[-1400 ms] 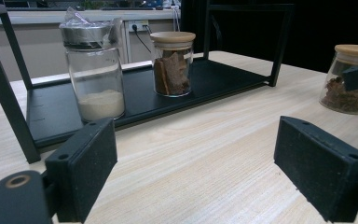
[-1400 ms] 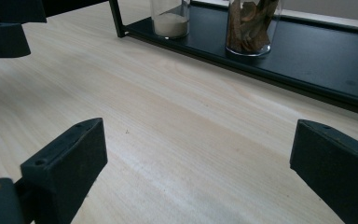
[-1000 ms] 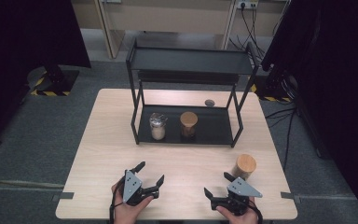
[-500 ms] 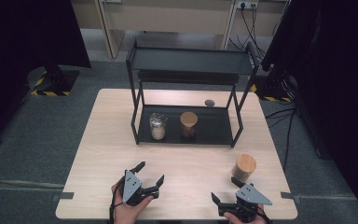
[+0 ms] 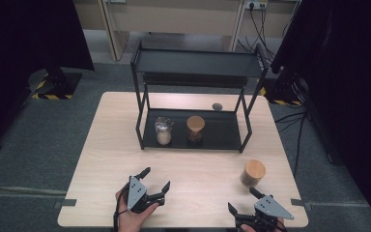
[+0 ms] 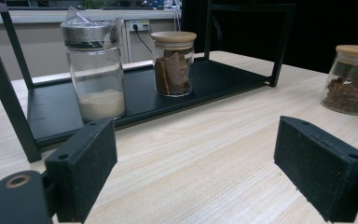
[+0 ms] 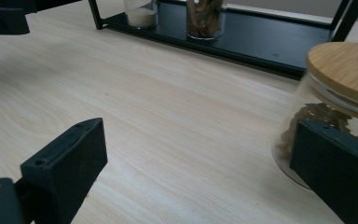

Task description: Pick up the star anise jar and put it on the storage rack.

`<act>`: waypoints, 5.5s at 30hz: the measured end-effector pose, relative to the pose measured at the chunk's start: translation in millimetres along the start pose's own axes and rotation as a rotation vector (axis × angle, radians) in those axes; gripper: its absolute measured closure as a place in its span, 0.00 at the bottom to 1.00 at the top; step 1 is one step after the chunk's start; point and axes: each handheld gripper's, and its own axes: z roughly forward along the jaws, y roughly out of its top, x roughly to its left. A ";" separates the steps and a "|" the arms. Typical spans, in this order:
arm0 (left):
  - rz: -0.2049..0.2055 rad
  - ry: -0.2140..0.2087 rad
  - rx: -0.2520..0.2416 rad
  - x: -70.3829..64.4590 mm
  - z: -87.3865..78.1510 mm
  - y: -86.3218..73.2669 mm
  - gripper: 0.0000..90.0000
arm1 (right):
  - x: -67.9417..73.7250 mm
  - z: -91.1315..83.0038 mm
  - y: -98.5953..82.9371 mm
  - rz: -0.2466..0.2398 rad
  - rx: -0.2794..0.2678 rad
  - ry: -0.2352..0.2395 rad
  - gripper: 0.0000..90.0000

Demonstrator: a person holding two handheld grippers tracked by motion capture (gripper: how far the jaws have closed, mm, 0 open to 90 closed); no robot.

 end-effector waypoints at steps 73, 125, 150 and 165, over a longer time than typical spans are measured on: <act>-0.007 0.002 -0.007 0.0 -0.3 -0.2 0.14 | -72.7 30.9 12.4 0.082 -0.006 -0.208 0.17; -0.017 0.000 -0.007 0.9 -0.2 -0.2 0.14 | -45.7 52.1 49.5 0.001 -0.124 -0.140 0.29; -0.024 -0.002 -0.008 1.8 -0.2 -0.2 0.14 | -45.0 85.8 84.7 -0.013 -0.144 -0.137 0.29; -0.023 -0.002 -0.008 1.7 -0.2 -0.2 0.14 | -49.0 99.6 93.6 -0.007 -0.137 -0.146 0.29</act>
